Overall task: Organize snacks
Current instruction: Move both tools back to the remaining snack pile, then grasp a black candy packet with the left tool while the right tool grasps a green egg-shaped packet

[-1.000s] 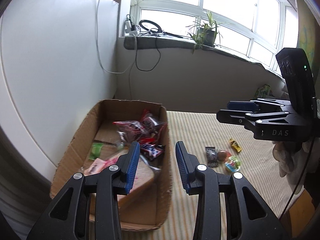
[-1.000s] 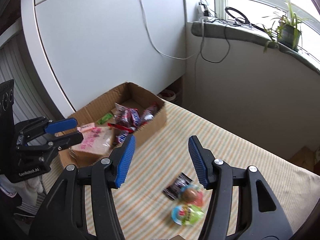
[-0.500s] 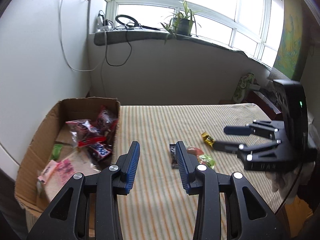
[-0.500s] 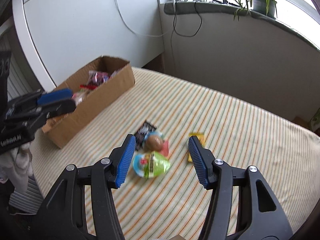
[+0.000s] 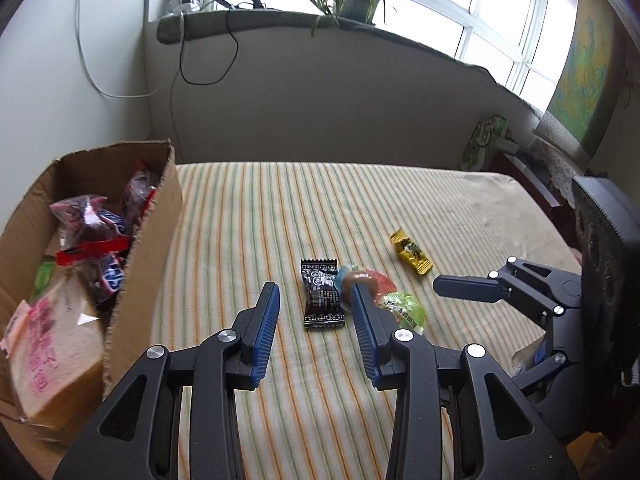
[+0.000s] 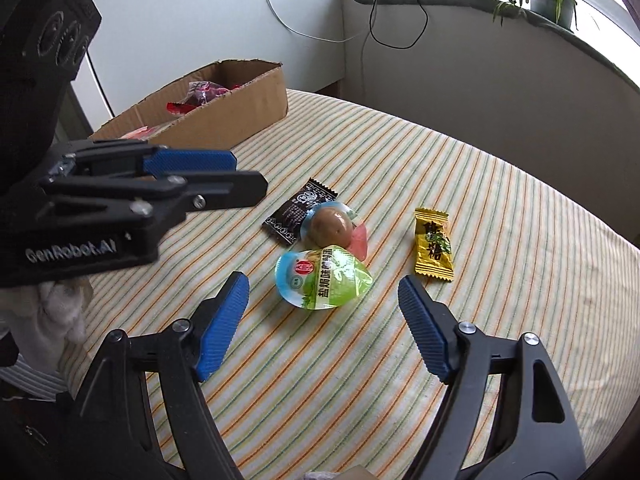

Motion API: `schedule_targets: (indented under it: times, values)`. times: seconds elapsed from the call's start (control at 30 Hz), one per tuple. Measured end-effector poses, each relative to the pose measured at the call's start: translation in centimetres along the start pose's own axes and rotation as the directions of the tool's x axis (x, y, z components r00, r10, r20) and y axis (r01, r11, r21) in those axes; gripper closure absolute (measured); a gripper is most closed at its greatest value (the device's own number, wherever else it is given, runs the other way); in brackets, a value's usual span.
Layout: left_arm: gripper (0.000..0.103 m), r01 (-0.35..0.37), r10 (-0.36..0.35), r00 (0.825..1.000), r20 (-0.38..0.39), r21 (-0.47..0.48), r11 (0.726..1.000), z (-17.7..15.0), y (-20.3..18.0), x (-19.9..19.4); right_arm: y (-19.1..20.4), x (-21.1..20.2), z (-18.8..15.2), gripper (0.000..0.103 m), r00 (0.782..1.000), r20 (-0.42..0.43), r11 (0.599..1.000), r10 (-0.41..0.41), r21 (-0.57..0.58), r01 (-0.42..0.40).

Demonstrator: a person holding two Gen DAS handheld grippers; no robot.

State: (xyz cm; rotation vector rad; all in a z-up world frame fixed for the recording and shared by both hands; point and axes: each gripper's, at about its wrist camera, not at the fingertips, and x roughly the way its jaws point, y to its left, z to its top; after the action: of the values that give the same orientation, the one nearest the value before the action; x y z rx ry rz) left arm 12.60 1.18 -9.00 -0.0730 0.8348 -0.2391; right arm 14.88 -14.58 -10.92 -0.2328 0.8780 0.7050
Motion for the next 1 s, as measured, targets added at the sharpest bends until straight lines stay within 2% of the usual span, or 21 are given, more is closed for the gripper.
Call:
schedule_targets:
  times: [0.17,0.23,0.3,0.63,0.83,0.93,1.0]
  values:
    - [0.068,-0.001,0.002,0.999,-0.034,0.018,1.0,0.1,-0.4,1.7,-0.5,0.6,0.2,0.023,1.0,-0.005,1.0,0.007,0.008,-0.007]
    - [0.068,0.002,0.0,0.999,-0.044,0.03,1.0,0.0,-0.5,2.2,-0.4,0.8,0.3,0.027,1.0,-0.008,1.0,0.008,0.008,-0.008]
    - [0.068,0.001,0.001,0.998,-0.055,0.04,0.999,0.0,-0.6,2.5,-0.4,1.0,0.3,0.037,1.0,-0.015,1.0,0.012,0.01,-0.012]
    - [0.069,-0.042,0.052,0.995,-0.09,0.108,0.993,0.0,-0.8,3.7,-0.3,2.0,0.6,0.045,0.999,-0.035,1.0,0.0,-0.006,0.0]
    - [0.079,-0.067,0.078,0.993,-0.085,0.127,0.99,0.1,-1.1,4.1,-0.6,2.4,1.0,0.05,0.999,-0.034,1.0,-0.01,0.002,0.01]
    - [0.08,-0.061,0.071,0.994,-0.082,0.126,0.99,0.1,-1.2,4.2,-0.6,2.3,0.9,0.057,0.999,-0.03,1.0,-0.02,0.002,0.02]
    - [0.08,-0.053,0.063,0.995,-0.079,0.119,0.991,0.1,-0.8,4.1,-0.9,2.3,0.9,0.057,1.0,-0.027,1.0,-0.013,0.011,0.013]
